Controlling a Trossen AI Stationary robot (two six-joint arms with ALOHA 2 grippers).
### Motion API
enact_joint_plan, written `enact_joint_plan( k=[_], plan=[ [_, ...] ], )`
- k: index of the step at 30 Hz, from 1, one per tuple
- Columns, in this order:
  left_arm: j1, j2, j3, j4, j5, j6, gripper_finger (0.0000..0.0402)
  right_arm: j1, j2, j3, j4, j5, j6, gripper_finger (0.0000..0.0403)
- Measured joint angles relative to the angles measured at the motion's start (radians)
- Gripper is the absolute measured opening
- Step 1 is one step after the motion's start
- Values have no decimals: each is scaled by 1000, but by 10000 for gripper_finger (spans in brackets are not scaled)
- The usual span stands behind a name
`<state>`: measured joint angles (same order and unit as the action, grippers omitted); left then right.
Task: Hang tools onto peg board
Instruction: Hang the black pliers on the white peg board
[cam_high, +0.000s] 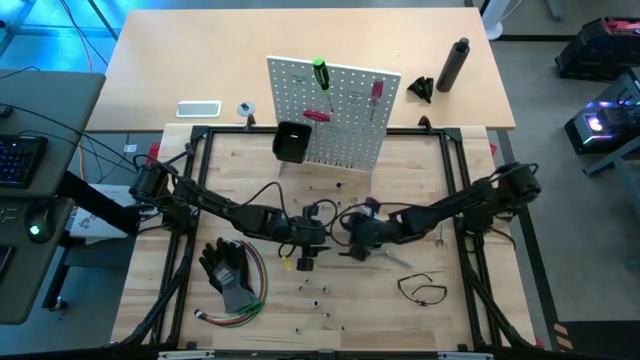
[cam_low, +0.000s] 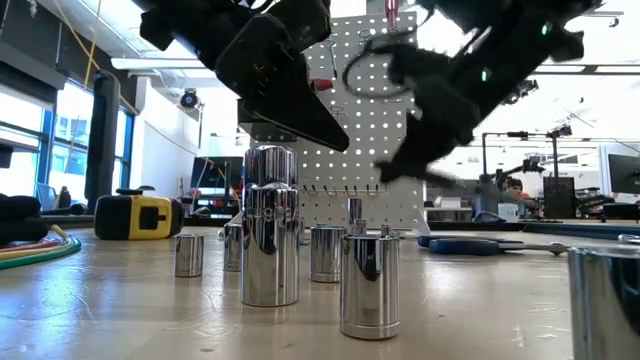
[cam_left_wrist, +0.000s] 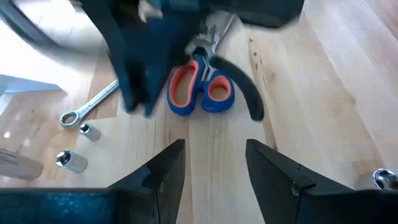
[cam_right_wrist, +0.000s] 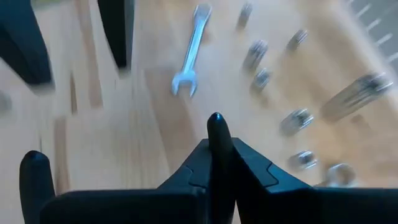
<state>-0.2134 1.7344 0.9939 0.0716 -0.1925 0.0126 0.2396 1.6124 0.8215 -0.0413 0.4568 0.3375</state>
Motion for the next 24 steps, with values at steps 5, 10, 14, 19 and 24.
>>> enact_joint_plan(
  k=[5,10,14,19,24],
  plan=[
    [0,0,0,20,-8,7,163,14,-112,0,-2,90,-28,26],
    [-10,0,0,100,-31,24,163,37,-216,0,0,177,-74,26],
    [-31,0,0,228,-79,83,163,55,-287,0,7,213,-93,26],
    [-55,0,0,434,-157,185,163,84,-331,0,43,268,-125,26],
    [-60,0,0,578,-162,248,163,100,-335,0,99,288,-165,26]
  ],
)
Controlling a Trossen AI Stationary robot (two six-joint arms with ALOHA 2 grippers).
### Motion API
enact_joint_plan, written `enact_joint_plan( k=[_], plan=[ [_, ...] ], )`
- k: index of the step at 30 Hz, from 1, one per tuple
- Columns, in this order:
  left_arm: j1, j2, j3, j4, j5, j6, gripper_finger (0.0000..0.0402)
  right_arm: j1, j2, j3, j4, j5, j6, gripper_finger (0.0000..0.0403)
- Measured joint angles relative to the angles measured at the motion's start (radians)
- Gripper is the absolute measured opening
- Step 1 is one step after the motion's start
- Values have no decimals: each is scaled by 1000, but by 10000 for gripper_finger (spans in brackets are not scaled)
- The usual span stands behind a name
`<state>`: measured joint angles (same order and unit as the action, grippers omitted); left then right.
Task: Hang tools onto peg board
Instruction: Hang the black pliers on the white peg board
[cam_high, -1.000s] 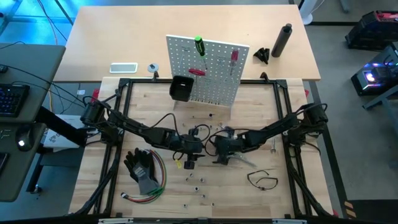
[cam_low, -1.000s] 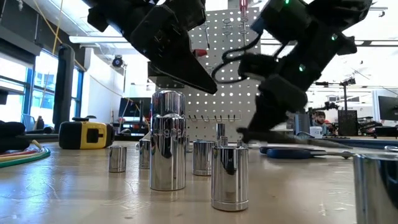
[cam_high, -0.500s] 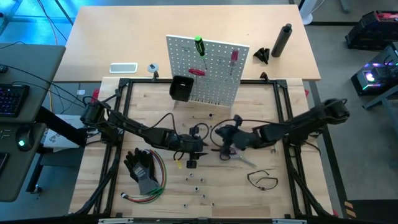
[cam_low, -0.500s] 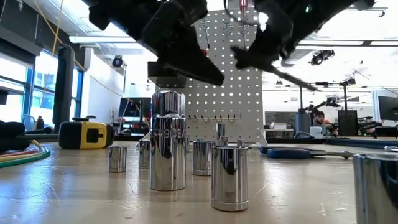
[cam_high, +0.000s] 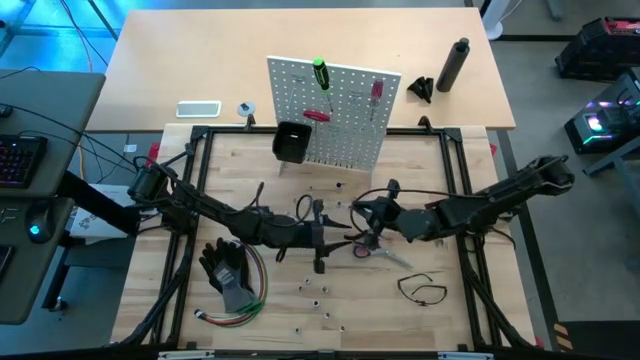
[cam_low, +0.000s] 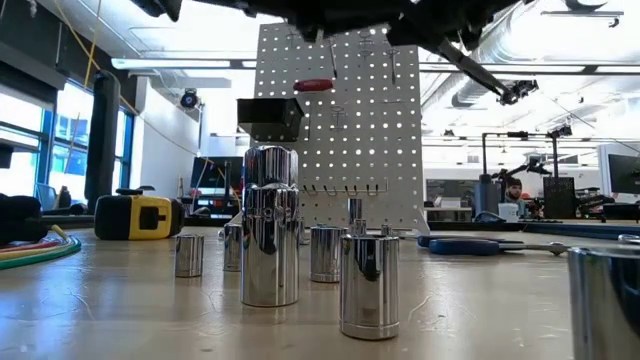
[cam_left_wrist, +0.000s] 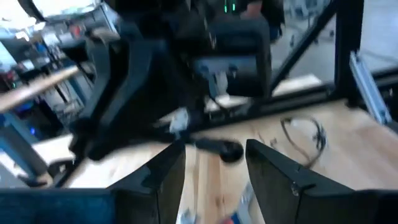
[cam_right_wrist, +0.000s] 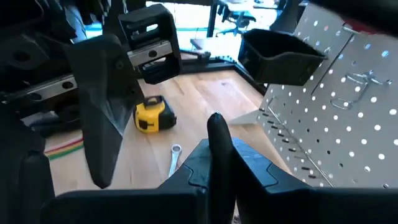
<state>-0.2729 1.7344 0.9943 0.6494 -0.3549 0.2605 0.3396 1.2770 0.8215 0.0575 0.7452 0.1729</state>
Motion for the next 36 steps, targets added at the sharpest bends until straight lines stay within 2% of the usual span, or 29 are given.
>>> enact_joint_plan(
  k=[5,11,14,21,30,36],
  plan=[
    [0,0,1,39,55,2,163,3,-1,0,21,14,-25,26],
    [4,0,0,60,61,-13,155,3,-1,0,48,13,-43,26],
    [7,0,0,65,60,-9,128,3,-1,0,75,1,-50,26],
    [11,0,0,65,77,22,35,3,-2,0,88,-31,-59,26],
    [13,0,0,69,107,59,31,48,-2,2,90,-116,-139,26],
    [36,0,2,63,163,41,31,52,8,2,73,-240,-135,26]
  ],
)
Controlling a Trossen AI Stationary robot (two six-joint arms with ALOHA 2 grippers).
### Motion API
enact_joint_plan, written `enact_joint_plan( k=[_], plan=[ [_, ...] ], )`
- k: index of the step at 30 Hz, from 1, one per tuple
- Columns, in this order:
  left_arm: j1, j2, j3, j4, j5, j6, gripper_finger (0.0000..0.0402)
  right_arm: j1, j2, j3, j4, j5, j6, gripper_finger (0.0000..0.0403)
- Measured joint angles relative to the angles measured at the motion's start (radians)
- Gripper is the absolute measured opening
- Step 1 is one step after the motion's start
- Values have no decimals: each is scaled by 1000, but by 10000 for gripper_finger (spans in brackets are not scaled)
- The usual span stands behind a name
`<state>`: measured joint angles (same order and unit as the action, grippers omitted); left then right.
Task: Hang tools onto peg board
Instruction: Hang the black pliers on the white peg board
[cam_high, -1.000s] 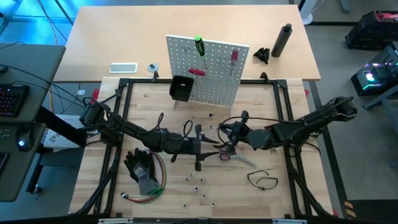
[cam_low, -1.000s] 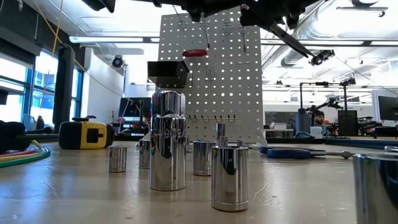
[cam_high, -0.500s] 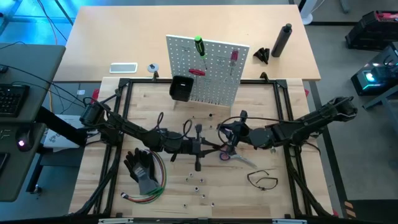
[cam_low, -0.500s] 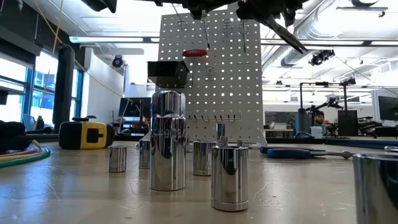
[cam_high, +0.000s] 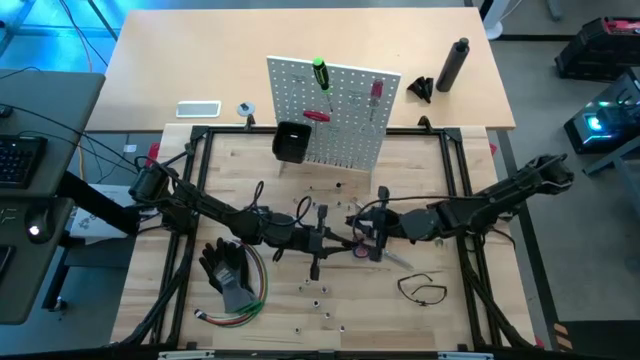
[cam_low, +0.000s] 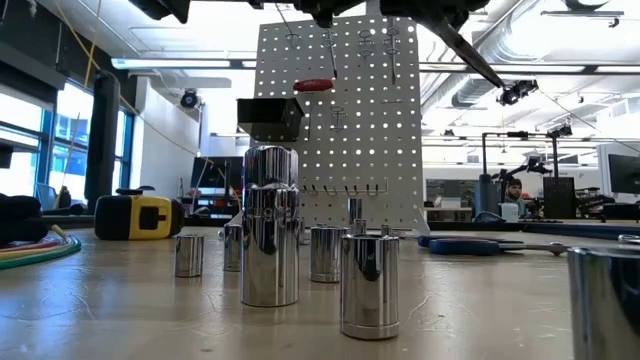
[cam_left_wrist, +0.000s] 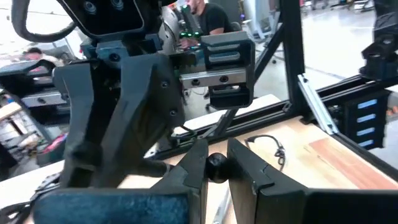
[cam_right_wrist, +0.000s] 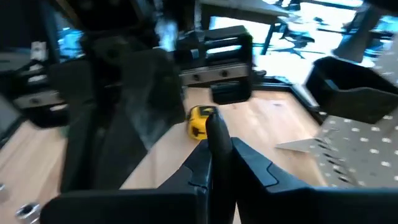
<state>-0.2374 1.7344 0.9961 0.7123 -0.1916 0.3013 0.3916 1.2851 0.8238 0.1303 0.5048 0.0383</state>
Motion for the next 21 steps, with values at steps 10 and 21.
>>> enact_joint_plan(
  k=[10,21],
  plan=[
    [5,0,35,-77,43,2,31,0,47,2,9,-178,-20,26],
    [6,-2,38,-128,49,45,31,1,49,1,7,-183,18,86]
  ],
)
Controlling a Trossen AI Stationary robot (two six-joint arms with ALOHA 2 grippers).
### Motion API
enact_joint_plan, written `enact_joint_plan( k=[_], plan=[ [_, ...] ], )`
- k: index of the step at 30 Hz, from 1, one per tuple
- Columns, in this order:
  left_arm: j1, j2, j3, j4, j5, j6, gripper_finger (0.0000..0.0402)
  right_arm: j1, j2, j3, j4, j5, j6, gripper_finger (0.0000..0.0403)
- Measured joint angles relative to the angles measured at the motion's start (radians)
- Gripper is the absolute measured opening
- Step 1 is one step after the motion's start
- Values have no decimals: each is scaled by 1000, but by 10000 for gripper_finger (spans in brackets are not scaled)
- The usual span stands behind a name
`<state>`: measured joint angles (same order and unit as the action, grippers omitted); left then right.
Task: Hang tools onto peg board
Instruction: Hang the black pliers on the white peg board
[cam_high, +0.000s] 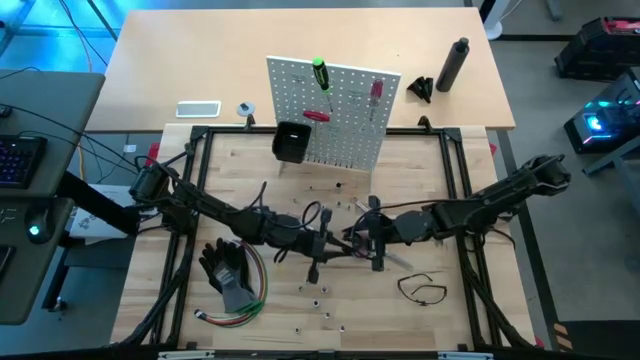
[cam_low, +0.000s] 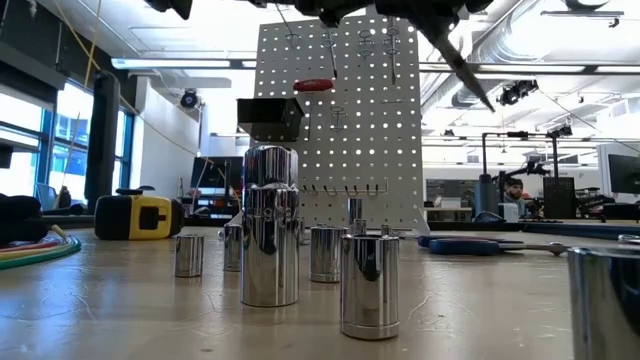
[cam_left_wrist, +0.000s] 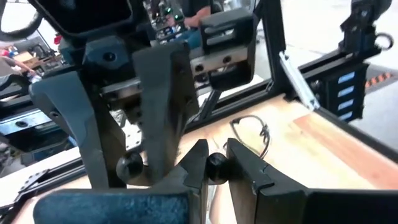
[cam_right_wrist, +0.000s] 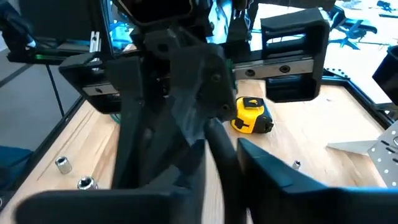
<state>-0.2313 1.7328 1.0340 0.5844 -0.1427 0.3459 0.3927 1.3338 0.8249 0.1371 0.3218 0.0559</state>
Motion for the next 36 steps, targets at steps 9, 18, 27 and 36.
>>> enact_joint_plan(
  k=[9,18,27,36],
  plan=[
    [-7,-6,6,-84,-22,56,31,0,-23,-4,-41,21,-2,167],
    [-15,-42,6,-212,44,167,31,-20,-64,-5,-115,-134,42,171],
    [-18,-76,4,-272,64,211,31,-46,-64,-2,-112,-237,68,163],
    [-23,-76,2,-266,68,289,31,-52,-64,-2,-112,-247,60,95]
  ],
)
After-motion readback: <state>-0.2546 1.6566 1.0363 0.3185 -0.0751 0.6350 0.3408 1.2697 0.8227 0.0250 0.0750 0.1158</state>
